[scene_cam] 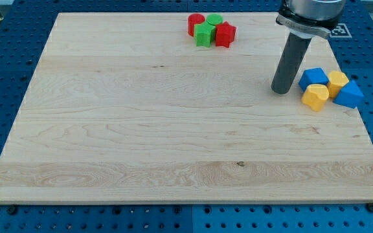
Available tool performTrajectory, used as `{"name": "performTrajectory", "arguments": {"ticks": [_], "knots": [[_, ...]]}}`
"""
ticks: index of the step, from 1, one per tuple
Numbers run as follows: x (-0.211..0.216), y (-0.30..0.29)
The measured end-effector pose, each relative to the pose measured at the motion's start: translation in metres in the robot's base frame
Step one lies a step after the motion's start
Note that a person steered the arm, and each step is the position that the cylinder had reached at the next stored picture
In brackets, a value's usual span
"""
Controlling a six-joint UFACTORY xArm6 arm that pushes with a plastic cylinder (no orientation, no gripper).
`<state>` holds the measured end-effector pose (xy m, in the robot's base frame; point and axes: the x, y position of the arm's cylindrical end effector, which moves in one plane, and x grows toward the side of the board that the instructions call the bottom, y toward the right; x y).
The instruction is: Place the yellow heart to the center of board
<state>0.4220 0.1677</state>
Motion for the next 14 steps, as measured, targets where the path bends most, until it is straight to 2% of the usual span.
{"name": "performTrajectory", "arguments": {"ticks": [2, 3, 4, 5, 6, 8, 9, 10, 11, 12, 13, 14], "knots": [[0.000, -0.007], [-0.001, -0.060], [-0.020, -0.107], [-0.053, -0.130], [-0.081, -0.098], [-0.081, 0.040], [-0.080, 0.125], [-0.050, 0.177], [-0.027, 0.177], [0.023, 0.177], [0.055, 0.167], [0.048, 0.134]]}}
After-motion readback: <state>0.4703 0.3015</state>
